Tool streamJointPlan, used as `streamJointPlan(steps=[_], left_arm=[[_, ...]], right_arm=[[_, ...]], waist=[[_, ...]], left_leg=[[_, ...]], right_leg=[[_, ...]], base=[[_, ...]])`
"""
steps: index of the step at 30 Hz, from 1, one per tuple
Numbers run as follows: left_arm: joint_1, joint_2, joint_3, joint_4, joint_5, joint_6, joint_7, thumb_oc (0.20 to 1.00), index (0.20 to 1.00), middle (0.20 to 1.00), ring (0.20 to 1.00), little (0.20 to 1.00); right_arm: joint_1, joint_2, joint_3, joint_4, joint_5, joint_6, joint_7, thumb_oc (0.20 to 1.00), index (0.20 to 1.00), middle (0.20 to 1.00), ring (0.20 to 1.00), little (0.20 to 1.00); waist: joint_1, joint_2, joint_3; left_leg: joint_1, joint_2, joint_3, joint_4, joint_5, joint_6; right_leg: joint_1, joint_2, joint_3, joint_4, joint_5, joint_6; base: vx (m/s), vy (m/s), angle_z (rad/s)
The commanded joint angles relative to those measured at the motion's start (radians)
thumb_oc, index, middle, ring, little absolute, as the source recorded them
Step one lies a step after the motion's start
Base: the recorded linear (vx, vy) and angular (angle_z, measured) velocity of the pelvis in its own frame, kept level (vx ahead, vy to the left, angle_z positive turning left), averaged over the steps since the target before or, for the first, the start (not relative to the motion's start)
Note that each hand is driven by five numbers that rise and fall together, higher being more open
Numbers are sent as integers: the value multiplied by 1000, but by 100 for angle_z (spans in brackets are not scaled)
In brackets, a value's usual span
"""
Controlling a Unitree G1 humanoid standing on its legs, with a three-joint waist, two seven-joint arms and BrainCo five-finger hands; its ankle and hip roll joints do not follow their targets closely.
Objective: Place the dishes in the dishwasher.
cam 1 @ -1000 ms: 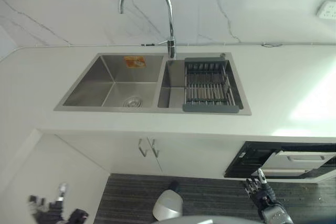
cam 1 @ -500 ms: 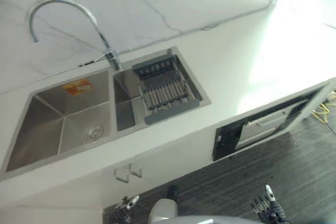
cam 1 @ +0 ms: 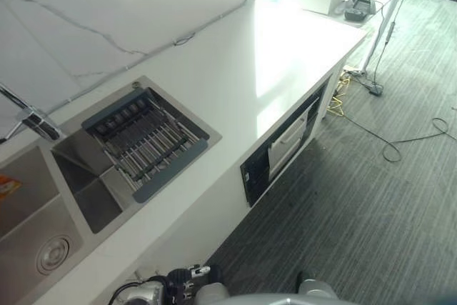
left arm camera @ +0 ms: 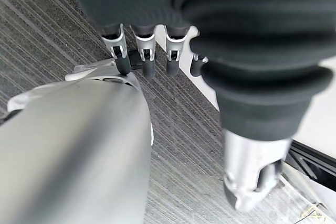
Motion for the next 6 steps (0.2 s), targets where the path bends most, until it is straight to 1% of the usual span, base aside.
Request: streamJointPlan(steps=[1, 2, 3, 5, 6], left_arm=[[2, -3, -9, 19, -12, -15, 17, 1000, 1000, 1000, 1000, 1000], [6, -5, -6, 21, -20, -17, 17, 1000, 1000, 1000, 1000, 1000], [11, -11, 2, 26, -24, -21, 15, 1000, 1000, 1000, 1000, 1000], [19, -18, 6, 28, -25, -23, 12, 1000, 1000, 1000, 1000, 1000], [30, -27, 4, 33, -23, -30, 10, 1000, 1000, 1000, 1000, 1000]], right_arm=[[-50, 23, -23, -9, 64, 34, -9, 1000, 1000, 1000, 1000, 1000], [-49, 28, -23, -10, 57, 21, -14, 1000, 1000, 1000, 1000, 1000], [-44, 36, -23, -11, 75, -6, -26, 1000, 1000, 1000, 1000, 1000], [-40, 52, -26, -25, 160, -19, -49, 1000, 1000, 1000, 1000, 1000], [-36, 68, -41, -39, 235, -19, -64, 1000, 1000, 1000, 1000, 1000]], waist=[[2, -21, 20], [1, -22, 20], [0, -23, 17], [-3, -23, 14], [-11, -22, 11]], left_leg=[[-1, 37, 4, 2, -7, -29], [1, 37, 7, 2, -9, -28], [5, 35, 11, 3, -13, -26], [15, 31, 20, 3, -19, -22], [25, 28, 33, 1, -22, -20]], right_leg=[[15, -44, -17, -10, 29, 10], [14, -45, -16, -10, 30, 10], [17, -48, -15, -13, 32, 11], [21, -53, -18, -18, 36, 14], [26, -58, -21, -23, 42, 18]], base=[[-86, 8, -5], [-73, 38, -7], [-54, 63, -11], [-39, 77, -23], [-25, 86, -27]])
